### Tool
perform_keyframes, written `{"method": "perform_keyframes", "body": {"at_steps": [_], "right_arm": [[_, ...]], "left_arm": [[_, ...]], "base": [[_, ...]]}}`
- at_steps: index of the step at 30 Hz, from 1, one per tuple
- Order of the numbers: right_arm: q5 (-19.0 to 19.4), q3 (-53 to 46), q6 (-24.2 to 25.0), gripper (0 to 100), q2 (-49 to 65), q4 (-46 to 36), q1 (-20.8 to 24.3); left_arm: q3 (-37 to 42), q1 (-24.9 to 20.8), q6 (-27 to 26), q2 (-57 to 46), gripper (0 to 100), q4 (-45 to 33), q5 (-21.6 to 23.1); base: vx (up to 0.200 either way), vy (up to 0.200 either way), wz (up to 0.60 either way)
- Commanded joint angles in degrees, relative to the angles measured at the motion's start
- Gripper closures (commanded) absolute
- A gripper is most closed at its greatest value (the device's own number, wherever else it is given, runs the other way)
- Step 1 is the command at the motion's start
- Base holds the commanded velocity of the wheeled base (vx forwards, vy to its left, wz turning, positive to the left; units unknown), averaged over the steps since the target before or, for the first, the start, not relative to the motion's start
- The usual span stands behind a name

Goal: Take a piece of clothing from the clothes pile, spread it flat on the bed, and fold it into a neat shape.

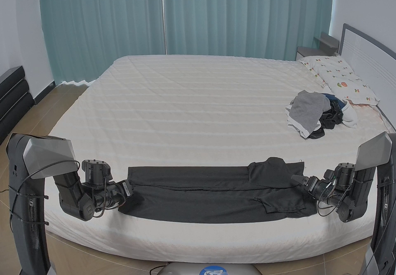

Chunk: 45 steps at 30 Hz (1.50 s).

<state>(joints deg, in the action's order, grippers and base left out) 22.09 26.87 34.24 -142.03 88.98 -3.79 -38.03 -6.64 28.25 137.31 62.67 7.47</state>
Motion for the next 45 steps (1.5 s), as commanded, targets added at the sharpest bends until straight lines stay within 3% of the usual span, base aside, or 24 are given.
{"method": "perform_keyframes", "body": {"at_steps": [1, 28, 29, 34, 45], "right_arm": [[0.06, 0.11, 0.03, 0, -0.35, 0.49, 0.63], [0.32, 0.91, -2.43, 0, -3.51, 0.49, -0.52], [0.32, 0.91, -3.13, 100, -3.95, 0.49, -0.52], [0.32, 0.11, -6.03, 100, -4.92, 0.49, -0.43], [0.41, 1.26, -4.98, 100, -2.72, 0.58, -1.92]], "left_arm": [[0.24, 0.93, -0.03, -0.21, 100, 0.08, 0.0], [-0.29, 0.84, -0.03, 0.94, 100, 0.08, 0.09], [-0.29, 0.84, -0.03, 0.94, 100, 0.08, 0.09], [-0.37, 0.84, -0.03, 0.94, 100, 0.08, 0.09], [-0.46, 0.93, 0.06, 1.38, 100, 0.17, 0.0]], "base": [[0.0, 0.0, 0.0], [0.0, 0.0, 0.0], [0.0, 0.0, 0.0], [0.0, 0.0, 0.0], [0.0, 0.0, 0.0]]}}
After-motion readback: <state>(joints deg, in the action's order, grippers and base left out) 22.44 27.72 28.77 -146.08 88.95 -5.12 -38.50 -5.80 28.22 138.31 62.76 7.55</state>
